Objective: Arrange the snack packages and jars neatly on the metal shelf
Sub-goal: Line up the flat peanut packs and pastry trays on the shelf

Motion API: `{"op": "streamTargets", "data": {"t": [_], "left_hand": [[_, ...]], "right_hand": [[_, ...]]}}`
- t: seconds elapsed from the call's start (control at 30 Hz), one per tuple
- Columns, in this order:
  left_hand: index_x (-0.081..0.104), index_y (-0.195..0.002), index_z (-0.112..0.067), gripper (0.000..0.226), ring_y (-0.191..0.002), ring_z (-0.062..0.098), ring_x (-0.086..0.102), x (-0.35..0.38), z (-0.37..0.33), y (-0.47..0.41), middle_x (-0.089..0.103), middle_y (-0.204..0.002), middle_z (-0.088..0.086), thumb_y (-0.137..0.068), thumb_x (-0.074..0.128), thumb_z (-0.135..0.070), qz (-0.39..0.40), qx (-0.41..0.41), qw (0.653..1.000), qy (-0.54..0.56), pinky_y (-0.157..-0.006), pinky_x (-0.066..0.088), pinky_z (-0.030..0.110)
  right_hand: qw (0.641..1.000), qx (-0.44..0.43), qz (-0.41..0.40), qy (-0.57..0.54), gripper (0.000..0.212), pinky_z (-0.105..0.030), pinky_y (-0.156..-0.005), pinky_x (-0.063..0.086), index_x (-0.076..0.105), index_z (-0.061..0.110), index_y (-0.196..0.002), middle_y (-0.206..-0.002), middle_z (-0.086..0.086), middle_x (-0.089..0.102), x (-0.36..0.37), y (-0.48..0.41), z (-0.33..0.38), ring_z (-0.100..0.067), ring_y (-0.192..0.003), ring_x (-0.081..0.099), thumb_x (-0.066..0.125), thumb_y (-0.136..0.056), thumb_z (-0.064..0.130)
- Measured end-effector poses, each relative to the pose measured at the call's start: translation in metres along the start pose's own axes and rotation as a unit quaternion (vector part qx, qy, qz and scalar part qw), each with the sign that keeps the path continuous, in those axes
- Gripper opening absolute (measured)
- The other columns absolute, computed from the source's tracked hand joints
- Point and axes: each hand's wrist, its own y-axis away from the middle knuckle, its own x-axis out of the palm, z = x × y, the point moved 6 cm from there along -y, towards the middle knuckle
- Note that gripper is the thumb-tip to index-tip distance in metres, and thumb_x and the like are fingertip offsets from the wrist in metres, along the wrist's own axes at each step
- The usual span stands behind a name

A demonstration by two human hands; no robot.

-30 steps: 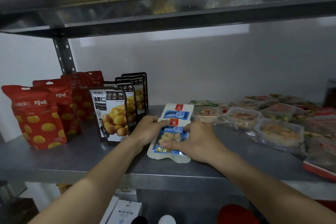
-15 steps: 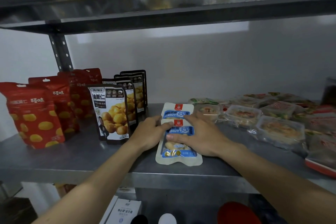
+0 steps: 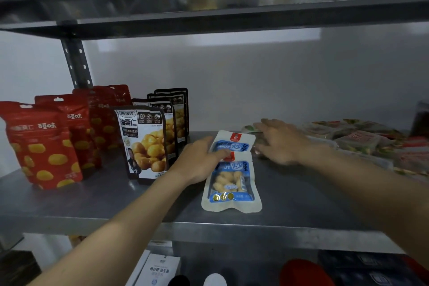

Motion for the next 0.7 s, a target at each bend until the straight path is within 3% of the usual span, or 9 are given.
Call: {"op": "streamTargets", "data": {"t": [0.07,0.13,0.27,0.33,0.5,0.6,0.7], "left_hand": [[0.044,-0.140,-0.029,0.058,-0.118,0.010,0.051,0.004,-0.003,-0.004,0.051,-0.141,-0.007,-0.088,0.058,-0.050,0.032,0.011,0.999,-0.012,-0.096,0.038,0.026],[0.030,-0.148,-0.033,0.071,-0.132,0.015,0.041,0.014,-0.002,-0.006,0.037,-0.151,-0.007,-0.086,0.058,-0.054,0.088,-0.007,0.995,-0.037,-0.104,0.033,0.030],[0.029,-0.148,-0.037,0.073,-0.134,0.015,0.039,0.027,-0.002,-0.011,0.031,-0.154,-0.007,-0.084,0.059,-0.057,0.121,-0.025,0.991,-0.055,-0.110,0.032,0.032],[0.029,-0.148,-0.037,0.073,-0.136,0.017,0.036,0.030,-0.005,-0.013,0.029,-0.155,-0.007,-0.084,0.058,-0.058,0.116,-0.027,0.990,-0.072,-0.111,0.030,0.033],[0.026,-0.149,-0.035,0.074,-0.144,0.022,0.013,0.039,-0.016,-0.016,0.022,-0.158,-0.006,-0.085,0.055,-0.060,0.120,-0.014,0.981,-0.150,-0.114,0.017,0.040],[0.029,-0.148,-0.034,0.074,-0.143,0.023,0.018,0.042,-0.017,-0.017,0.027,-0.156,-0.005,-0.085,0.055,-0.060,0.112,-0.019,0.984,-0.139,-0.114,0.020,0.041],[0.037,-0.145,-0.031,0.076,-0.136,0.021,0.035,0.039,-0.012,-0.021,0.042,-0.148,-0.002,-0.080,0.059,-0.063,0.081,-0.036,0.991,-0.100,-0.112,0.030,0.042]], "right_hand": [[0.997,-0.019,0.071,0.009,0.066,-0.043,-0.116,0.024,0.020,0.034,-0.152,-0.160,-0.001,0.022,0.011,-0.004,-0.009,-0.026,-0.145,0.025,0.043,-0.094,0.056],[0.994,-0.035,0.099,0.007,0.062,-0.038,-0.107,0.037,0.023,0.038,-0.150,-0.151,-0.002,0.040,0.017,-0.003,-0.018,-0.027,-0.132,0.043,0.048,-0.094,0.048],[0.996,-0.051,0.072,0.031,0.055,-0.037,-0.096,0.045,0.033,0.035,-0.145,-0.133,-0.008,0.058,0.018,0.002,-0.034,-0.030,-0.116,0.056,0.053,-0.094,0.033],[0.996,-0.055,0.060,0.046,0.048,-0.036,-0.094,0.046,0.040,0.032,-0.140,-0.131,-0.008,0.060,0.016,0.005,-0.041,-0.030,-0.113,0.058,0.054,-0.093,0.032],[0.995,-0.053,0.064,0.054,0.050,-0.031,-0.092,0.043,0.040,0.031,-0.142,-0.130,-0.010,0.060,0.008,0.020,-0.057,-0.030,-0.116,0.056,0.056,-0.094,0.028],[0.996,-0.034,0.068,0.048,0.048,-0.032,-0.094,0.044,0.044,0.026,-0.140,-0.130,-0.010,0.059,0.007,0.025,-0.066,-0.029,-0.116,0.055,0.057,-0.093,0.029],[0.995,-0.019,0.088,0.032,0.051,-0.035,-0.096,0.044,0.044,0.028,-0.139,-0.131,-0.006,0.058,0.005,0.027,-0.069,-0.027,-0.117,0.054,0.058,-0.091,0.034]]}}
